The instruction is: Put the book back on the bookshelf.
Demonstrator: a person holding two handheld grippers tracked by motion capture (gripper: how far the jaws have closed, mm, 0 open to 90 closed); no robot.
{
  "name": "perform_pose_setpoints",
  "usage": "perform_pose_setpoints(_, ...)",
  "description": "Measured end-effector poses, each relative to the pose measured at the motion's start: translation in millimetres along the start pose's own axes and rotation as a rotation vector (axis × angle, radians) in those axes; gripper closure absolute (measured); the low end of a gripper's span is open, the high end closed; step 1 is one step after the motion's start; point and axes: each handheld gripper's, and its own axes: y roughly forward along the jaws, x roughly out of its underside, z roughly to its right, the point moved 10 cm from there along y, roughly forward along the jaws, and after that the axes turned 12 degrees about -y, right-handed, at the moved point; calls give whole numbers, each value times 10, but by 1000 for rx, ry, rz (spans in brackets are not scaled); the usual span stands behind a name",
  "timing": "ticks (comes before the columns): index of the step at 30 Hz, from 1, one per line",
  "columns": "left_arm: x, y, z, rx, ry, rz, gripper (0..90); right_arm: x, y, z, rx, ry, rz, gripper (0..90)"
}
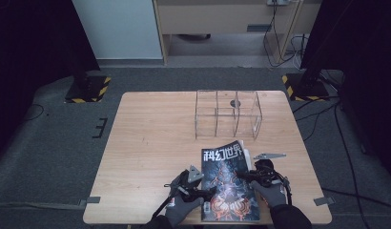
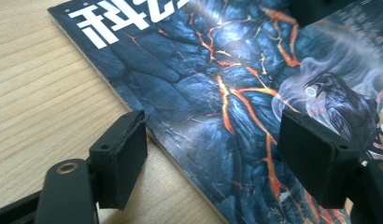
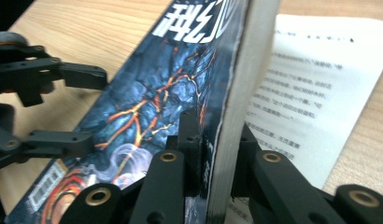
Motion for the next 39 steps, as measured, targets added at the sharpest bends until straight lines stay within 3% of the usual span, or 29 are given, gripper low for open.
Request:
perform_pose_setpoints(10, -57, -47, -67, -3, -41, 23, 235, -106, -103, -127, -17, -76, 60, 825)
perform_pose_setpoints(16, -86, -65, -80, 3, -54, 35, 232, -201, -195, -214, -24, -126, 126, 835)
perform_pose_setpoints(25, -157, -111, -38, 51, -82, 60, 217, -307, -309, -340, -32, -204, 208, 836)
perform_pose_setpoints(39, -172, -112, -4, 93, -85, 60, 207, -348, -340, -398, -44, -239, 238, 836)
